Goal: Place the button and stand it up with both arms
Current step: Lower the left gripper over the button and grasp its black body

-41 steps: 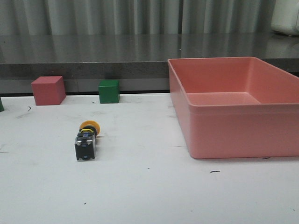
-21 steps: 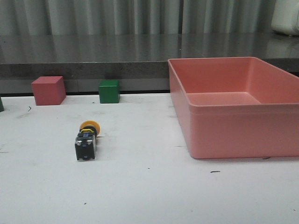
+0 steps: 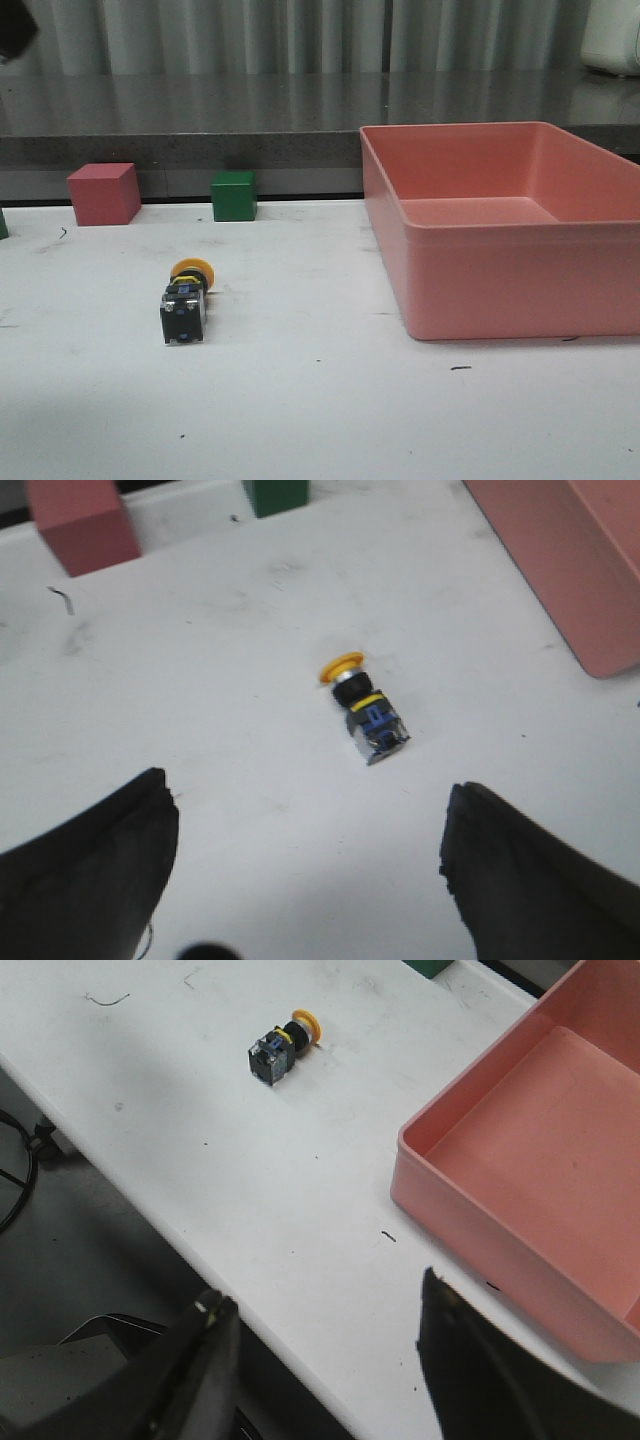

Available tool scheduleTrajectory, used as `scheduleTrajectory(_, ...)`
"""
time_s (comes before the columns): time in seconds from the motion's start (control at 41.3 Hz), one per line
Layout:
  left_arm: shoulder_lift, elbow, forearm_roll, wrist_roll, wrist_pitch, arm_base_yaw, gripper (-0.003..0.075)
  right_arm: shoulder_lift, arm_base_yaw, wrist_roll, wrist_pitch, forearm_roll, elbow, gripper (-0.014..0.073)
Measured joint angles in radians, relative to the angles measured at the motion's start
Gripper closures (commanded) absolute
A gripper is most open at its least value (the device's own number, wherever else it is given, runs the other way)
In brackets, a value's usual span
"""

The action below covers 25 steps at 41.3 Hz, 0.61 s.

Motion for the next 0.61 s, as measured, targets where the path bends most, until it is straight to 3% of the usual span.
scheduleTrajectory(0.194,0.216,-0.116,-0.003,-0.089,0.06,-0.067,0.0185,0.0,0.0,0.0,0.0,0.0,0.002,0.0167)
scheduleTrajectory(0.605,0.637,-0.348,0.023,-0.298,0.147,-0.073,0.0185,0.0,0.0,0.0,0.0,0.0,0.002,0.0167)
